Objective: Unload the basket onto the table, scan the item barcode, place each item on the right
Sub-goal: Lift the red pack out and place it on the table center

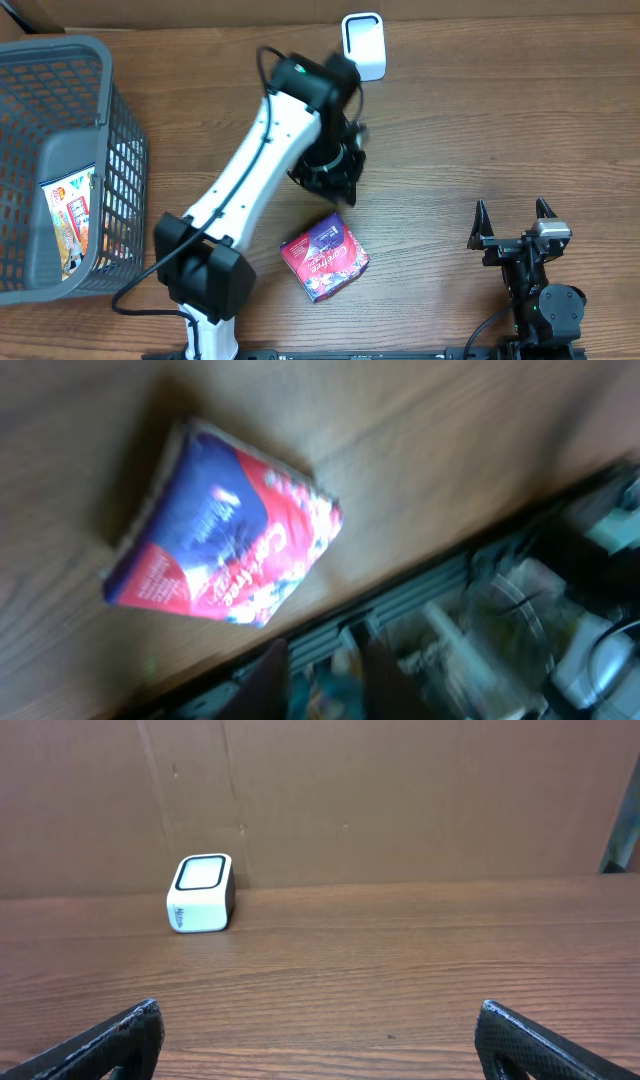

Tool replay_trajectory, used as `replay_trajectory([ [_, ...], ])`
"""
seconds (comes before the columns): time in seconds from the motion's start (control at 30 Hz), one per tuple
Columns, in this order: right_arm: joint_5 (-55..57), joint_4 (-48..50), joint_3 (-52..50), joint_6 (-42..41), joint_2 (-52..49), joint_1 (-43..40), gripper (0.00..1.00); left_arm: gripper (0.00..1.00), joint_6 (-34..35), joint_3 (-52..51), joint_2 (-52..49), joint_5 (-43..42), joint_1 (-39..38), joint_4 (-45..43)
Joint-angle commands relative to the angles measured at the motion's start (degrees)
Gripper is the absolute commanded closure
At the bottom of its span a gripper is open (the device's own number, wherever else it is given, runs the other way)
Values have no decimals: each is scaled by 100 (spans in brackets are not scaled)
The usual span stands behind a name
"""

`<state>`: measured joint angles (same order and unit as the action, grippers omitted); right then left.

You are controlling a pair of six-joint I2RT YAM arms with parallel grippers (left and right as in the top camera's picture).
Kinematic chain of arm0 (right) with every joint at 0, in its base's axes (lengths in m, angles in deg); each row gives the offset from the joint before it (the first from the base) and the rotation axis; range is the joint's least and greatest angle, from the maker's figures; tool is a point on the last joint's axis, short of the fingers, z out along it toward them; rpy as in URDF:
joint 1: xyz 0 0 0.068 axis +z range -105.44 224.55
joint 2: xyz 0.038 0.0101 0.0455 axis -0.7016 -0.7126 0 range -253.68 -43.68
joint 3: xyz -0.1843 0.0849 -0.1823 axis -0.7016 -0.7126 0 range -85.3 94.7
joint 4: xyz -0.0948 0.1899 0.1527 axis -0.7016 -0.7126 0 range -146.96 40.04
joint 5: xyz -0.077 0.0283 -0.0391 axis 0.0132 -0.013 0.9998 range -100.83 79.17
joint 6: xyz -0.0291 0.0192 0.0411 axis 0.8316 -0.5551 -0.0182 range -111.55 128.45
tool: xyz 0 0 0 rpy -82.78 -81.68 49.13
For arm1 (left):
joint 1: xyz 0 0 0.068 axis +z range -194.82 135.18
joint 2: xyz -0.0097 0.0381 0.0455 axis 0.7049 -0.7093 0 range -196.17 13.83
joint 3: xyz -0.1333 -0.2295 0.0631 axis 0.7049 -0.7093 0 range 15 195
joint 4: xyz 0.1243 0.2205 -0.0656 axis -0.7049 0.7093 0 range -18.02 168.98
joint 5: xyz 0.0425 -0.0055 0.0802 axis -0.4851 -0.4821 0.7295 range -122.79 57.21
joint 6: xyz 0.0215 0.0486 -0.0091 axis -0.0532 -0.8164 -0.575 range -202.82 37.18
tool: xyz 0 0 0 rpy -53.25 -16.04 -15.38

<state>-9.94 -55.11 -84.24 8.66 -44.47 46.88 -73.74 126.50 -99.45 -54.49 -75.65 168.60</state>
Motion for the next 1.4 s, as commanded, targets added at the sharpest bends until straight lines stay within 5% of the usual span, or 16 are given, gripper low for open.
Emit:
replay_trajectory([
  [0.0, 52, 37, -59, 26, 63, 20, 0, 95, -142, -651, 24, -85, -457, 22],
  [0.4, 52, 37, -59, 26, 63, 20, 0, 96, -109, -2715, 24, -236, -1469, -485],
  [0.63, 52, 37, -59, 26, 63, 20, 0, 96, 680, -3397, 24, 514, -1379, -1456],
  [0.93, 52, 37, -59, 26, 63, 20, 0, 96, 1580, -3565, 24, 2514, -1189, -2129],
  [1.37, 52, 37, -59, 26, 63, 20, 0, 96, 1082, -3318, 24, 2677, -424, -3620],
])
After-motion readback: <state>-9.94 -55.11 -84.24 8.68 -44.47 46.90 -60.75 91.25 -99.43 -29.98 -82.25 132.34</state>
